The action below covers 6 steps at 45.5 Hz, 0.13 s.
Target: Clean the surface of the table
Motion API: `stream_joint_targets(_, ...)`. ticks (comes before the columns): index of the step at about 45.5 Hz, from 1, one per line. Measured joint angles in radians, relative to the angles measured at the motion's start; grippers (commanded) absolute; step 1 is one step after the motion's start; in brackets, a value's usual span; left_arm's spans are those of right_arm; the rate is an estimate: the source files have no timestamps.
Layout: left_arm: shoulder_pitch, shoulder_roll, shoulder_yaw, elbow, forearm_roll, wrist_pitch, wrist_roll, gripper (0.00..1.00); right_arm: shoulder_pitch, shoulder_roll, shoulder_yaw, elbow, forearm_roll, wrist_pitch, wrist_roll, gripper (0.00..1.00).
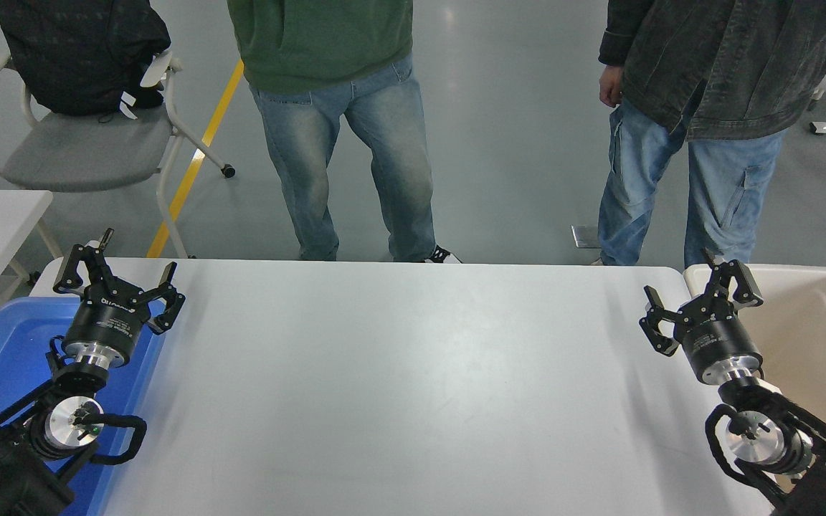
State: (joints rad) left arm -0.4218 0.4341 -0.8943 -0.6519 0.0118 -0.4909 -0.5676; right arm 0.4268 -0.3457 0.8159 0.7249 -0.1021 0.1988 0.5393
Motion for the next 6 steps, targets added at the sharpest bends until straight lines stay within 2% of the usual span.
stream_joint_targets(6, 0.000, 0.000, 0.000, 0.000, 0.000, 0.000, 0.000, 0.99, 0.009, 0.003, -0.005, -0.022, -0.001, 0.000, 0.003, 1.00)
